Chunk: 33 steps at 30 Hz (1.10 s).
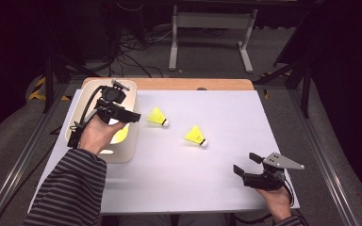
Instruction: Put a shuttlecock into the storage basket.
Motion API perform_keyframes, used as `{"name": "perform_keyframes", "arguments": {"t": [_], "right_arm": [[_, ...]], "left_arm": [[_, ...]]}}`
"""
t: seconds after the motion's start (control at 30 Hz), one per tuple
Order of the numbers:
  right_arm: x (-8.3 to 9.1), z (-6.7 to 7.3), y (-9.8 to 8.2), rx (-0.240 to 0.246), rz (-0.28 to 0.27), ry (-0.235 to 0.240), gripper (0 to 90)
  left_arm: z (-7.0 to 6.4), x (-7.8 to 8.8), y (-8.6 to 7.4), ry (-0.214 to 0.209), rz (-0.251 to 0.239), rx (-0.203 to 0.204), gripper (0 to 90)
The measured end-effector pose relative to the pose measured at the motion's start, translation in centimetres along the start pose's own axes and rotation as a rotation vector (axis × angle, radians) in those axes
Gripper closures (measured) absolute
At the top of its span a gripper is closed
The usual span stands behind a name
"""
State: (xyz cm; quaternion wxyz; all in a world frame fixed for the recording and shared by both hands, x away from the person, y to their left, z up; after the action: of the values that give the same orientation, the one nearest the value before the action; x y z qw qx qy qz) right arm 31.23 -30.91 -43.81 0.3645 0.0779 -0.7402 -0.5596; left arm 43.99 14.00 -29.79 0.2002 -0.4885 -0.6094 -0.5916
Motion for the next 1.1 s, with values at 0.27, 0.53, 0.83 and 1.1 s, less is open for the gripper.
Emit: {"name": "perform_keyframes", "arguments": {"t": [0.27,0.53,0.83,1.1], "right_arm": [[0.0,0.0,0.0,-0.001,0.000,-0.001,16.3],[0.0,0.0,0.0,-0.002,-0.001,0.000,16.3],[0.0,0.0,0.0,-0.001,-0.002,0.002,16.3],[0.0,0.0,0.0,-0.001,-0.001,0.000,16.3]], "left_arm": [[-0.6,0.1,-0.1,-0.007,0.001,-0.029,35.0],[-1.3,-0.1,-0.2,-0.020,0.001,-0.039,34.9],[-2.0,-0.2,-0.5,-0.027,-0.003,-0.056,34.8],[-2.6,-0.3,-0.8,-0.038,0.000,-0.074,34.7]]}}
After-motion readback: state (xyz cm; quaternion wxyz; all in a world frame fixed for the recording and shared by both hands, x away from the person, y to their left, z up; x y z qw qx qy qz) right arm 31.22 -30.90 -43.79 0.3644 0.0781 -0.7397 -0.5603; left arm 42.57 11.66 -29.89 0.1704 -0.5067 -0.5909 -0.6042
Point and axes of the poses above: each handheld gripper's, and its own axes: x roughly backward along the jaws, y roughly out of its top, z roughly to its left, the point moved 1 cm from there along -x, roughly forward along the jaws, and after that the axes turned 13 degrees about x, right-handed, at the moved point
